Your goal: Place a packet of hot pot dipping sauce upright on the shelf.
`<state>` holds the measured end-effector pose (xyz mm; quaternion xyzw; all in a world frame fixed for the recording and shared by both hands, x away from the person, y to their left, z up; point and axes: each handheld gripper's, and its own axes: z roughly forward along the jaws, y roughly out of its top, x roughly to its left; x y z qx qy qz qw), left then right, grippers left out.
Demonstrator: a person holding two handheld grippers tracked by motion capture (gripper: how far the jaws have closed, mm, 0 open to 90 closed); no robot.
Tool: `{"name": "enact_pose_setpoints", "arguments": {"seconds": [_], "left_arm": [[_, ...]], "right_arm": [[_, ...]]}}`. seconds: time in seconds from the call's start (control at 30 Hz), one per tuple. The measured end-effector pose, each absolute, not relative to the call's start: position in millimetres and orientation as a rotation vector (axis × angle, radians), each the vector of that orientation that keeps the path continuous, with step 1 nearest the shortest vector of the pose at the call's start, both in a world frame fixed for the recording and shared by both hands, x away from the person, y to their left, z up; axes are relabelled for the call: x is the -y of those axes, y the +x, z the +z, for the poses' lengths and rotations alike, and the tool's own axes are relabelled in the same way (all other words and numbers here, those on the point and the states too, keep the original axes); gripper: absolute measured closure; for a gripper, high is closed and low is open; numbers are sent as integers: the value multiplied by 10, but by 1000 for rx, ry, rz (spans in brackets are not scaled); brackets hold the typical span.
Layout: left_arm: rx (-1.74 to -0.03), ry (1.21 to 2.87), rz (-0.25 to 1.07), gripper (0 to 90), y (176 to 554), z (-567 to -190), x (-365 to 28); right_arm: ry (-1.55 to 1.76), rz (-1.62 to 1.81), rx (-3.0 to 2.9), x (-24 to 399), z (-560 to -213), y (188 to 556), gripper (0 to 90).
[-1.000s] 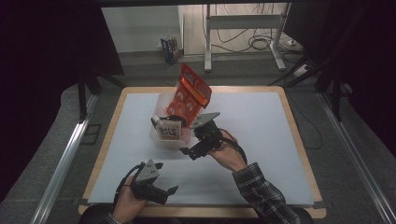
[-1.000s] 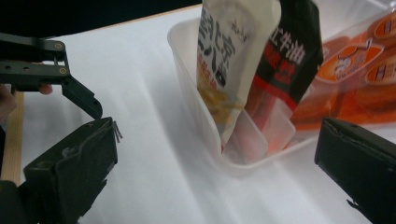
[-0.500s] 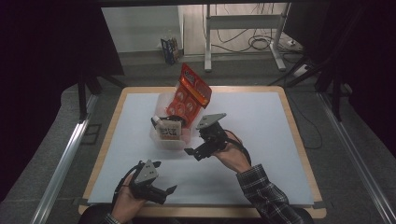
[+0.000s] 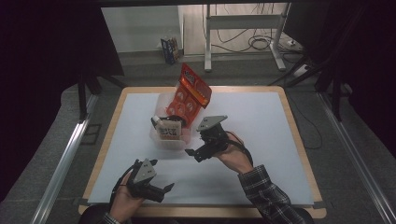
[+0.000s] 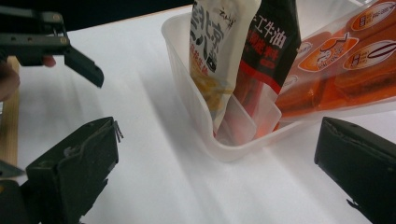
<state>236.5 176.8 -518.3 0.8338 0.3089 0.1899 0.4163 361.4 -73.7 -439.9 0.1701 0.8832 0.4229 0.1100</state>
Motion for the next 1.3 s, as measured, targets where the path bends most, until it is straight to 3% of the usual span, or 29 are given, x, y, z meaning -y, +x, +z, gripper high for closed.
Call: {"name": "enact_pose_setpoints", "arguments": {"seconds": [0.37,1.03,1.3], "left_arm": [[-822,2033,406,13,2373,-5135,-1842],[-797,2043,493,5,2363,-5146,-1837],[-818,2030,460,0,2376,-5160,-1839]], "right_arm": [[489,1242,-2587,819,-4361,3563,0],[523,1199,-2630,969,-4526,3560,0],[553,1188,-2623,1042,-4576,3518,0]]}}
